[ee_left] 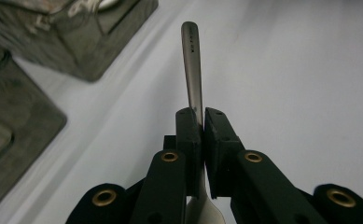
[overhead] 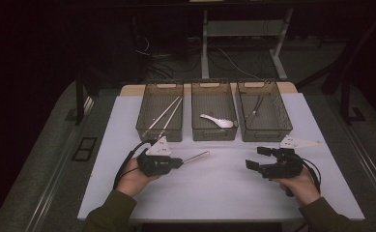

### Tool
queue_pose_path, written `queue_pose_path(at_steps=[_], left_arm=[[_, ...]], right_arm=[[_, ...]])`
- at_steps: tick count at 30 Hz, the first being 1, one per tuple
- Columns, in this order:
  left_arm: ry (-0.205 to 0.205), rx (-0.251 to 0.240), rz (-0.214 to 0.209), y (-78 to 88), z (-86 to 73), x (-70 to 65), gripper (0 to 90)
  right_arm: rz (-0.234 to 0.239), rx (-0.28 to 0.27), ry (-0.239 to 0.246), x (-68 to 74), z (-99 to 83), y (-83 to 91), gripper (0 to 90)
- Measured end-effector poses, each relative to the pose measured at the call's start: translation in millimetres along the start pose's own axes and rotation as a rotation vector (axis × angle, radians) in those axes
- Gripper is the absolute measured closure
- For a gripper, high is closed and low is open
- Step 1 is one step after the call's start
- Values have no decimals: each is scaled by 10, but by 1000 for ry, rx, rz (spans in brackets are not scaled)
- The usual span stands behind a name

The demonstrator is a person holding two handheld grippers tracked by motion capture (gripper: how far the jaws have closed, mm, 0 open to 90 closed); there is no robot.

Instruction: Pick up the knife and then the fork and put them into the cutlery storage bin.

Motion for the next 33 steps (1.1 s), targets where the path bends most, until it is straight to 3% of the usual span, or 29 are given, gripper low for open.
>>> queue_pose_path(at_steps=[13, 21, 30, 33], left_arm=[[-20, -69, -38, -242, 360, -142, 843], [-31, -108, -33, -383, 562, -181, 843], [-46, -136, -44, -542, 713, -268, 843], [-45, -151, -43, -578, 754, -279, 843]], right_arm=[[38, -14, -71, 114, 57, -193, 193], [66, -12, -107, 164, 71, -251, 268], [112, -53, -220, 179, 162, -316, 410], [130, -56, -237, 188, 175, -342, 443]])
Point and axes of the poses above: each handheld gripper's, and its own axes: y roughly backward along the jaws, z roughly out of its top, x roughly to its left, the point moved 10 cm from there along -y, roughly forward along the jaws, and after that the axes turned 11 degrees about -x, right-handed, at the moved point
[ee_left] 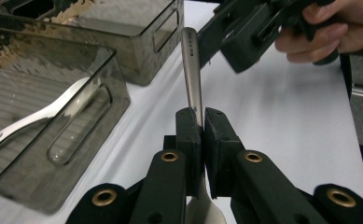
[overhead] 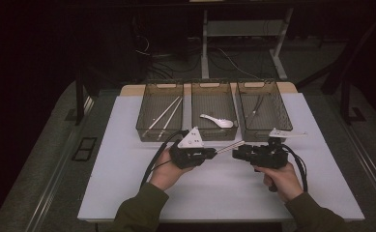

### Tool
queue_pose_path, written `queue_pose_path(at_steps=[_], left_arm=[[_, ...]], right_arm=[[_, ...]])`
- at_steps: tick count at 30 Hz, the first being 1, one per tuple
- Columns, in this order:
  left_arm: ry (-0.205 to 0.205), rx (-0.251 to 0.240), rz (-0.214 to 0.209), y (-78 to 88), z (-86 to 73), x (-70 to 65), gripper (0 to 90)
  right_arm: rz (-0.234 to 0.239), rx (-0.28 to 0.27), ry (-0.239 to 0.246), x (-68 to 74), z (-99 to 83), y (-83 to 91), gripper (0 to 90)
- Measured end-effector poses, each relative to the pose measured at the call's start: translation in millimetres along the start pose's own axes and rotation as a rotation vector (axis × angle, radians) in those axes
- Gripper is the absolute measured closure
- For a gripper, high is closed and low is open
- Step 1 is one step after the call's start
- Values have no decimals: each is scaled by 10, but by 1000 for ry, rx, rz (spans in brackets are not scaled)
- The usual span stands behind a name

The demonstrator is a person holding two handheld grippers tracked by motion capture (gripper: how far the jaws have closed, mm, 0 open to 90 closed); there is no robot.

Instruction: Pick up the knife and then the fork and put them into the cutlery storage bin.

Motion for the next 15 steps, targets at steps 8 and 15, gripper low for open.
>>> queue_pose_path(at_steps=[8, 15], left_arm=[[5, -26, -9, -97, 73, -37, 842], [-5, -12, -6, -203, 57, -85, 841]], right_arm=[[31, -14, -27, 47, 60, -76, 553], [61, -52, -38, 94, 170, -102, 756]])
Point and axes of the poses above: each handheld gripper's, and its own axes: y roughly backward along the jaws, z roughly out of its top, x roughly to its left, the point moved 10 cm from there along -y, roughly forward along the jaws, and after that the axes turned 11 degrees about -x, right-handed, at the moved point
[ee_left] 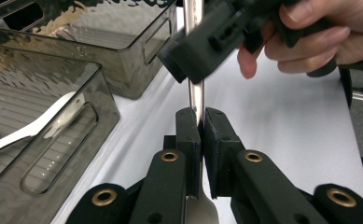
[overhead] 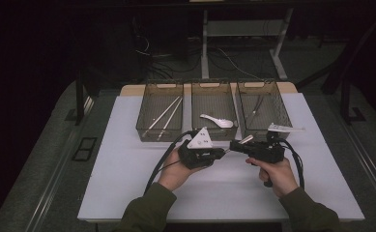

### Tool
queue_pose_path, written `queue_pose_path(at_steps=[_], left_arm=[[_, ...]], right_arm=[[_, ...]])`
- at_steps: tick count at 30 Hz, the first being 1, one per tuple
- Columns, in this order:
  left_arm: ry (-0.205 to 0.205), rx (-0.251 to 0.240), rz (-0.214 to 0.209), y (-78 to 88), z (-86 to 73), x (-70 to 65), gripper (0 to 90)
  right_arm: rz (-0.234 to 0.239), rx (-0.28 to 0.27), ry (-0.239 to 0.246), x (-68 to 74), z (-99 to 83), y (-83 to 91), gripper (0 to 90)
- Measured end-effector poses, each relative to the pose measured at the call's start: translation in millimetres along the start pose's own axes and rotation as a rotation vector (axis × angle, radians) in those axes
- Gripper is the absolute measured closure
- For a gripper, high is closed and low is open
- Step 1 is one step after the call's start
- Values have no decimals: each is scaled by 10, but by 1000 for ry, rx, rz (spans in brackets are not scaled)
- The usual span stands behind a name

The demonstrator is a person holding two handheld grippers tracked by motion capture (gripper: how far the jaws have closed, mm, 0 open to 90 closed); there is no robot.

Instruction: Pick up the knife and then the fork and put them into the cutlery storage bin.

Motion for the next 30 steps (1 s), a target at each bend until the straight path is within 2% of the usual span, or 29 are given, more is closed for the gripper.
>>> queue_pose_path(at_steps=[4, 5, 7, 8, 9, 11, 14, 23, 30], left_arm=[[5, -3, 3, -41, -4, -3, 845], [6, -10, -1, -33, 7, 6, 892], [11, -19, -15, -33, 23, -4, 891], [10, -14, -15, -41, 14, -11, 889], [2, -6, -14, -39, -1, -10, 888], [10, -5, -17, -27, -31, -16, 885], [22, 10, -9, 27, -100, 4, 809], [78, 28, 49, 365, -319, 158, 628], [129, 31, 94, 668, -532, 267, 548]], right_arm=[[20, -10, -8, 32, 47, -9, 836], [29, -15, -12, 49, 56, -15, 846], [-4, 1, 22, 35, 54, -23, 858], [20, -2, -10, 48, 64, -23, 860], [24, -16, -31, 49, 87, -21, 861], [1, -26, -9, 26, 138, -6, 862], [-25, -46, 9, -22, 247, 47, 862], [-103, -107, 43, -235, 623, 237, 862], [-167, -137, 73, -422, 937, 379, 862]])
Point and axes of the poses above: each handheld gripper's, and its own axes: y roughly backward along the jaws, z roughly out of its top, x roughly to its left, the point moved 10 cm from there along -y, roughly forward along the jaws, and after that the axes turned 11 degrees about -x, right-handed, at the moved point
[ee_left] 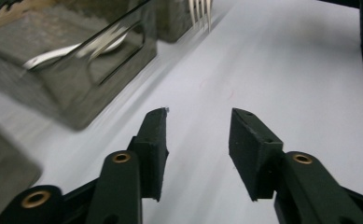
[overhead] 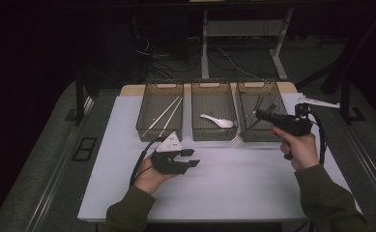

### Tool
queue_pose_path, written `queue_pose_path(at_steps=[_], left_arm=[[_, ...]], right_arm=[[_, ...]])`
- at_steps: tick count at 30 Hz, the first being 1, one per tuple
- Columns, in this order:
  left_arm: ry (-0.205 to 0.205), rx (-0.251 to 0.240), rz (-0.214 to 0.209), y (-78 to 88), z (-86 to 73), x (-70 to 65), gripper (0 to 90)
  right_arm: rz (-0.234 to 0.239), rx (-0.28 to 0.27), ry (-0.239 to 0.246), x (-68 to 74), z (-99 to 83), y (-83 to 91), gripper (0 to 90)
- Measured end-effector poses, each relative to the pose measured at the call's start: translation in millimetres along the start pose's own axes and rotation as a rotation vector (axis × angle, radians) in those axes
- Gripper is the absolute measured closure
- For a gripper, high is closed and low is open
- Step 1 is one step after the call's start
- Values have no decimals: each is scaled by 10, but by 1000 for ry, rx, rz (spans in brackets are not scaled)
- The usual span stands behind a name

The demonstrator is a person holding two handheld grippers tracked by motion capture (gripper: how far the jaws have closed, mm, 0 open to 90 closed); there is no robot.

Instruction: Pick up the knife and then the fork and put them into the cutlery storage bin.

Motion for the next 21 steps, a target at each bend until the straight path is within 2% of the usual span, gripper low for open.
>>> queue_pose_path(at_steps=[1, 7, 13, 17, 21], left_arm=[[-6, -1, 8, 40, -24, 21, 528], [18, 12, 40, 257, -206, 98, 445], [44, 19, 55, 416, -330, 141, 381], [57, 19, 69, 462, -368, 186, 339], [62, 16, 67, 459, -383, 185, 327]], right_arm=[[-13, -4, 0, -35, 48, 10, 862], [-86, -44, 17, -291, 351, 108, 862], [-157, -67, 24, -572, 594, 177, 862], [-197, -38, 37, -757, 605, 105, 862], [-208, 16, 34, -883, 494, -17, 862]])
Point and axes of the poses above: each handheld gripper's, and its own axes: y roughly backward along the jaws, z roughly out of its top, x roughly to its left, the point moved 10 cm from there along -y, roughly forward along the jaws, and after that the axes turned 11 degrees about -x, right-handed, at the moved point
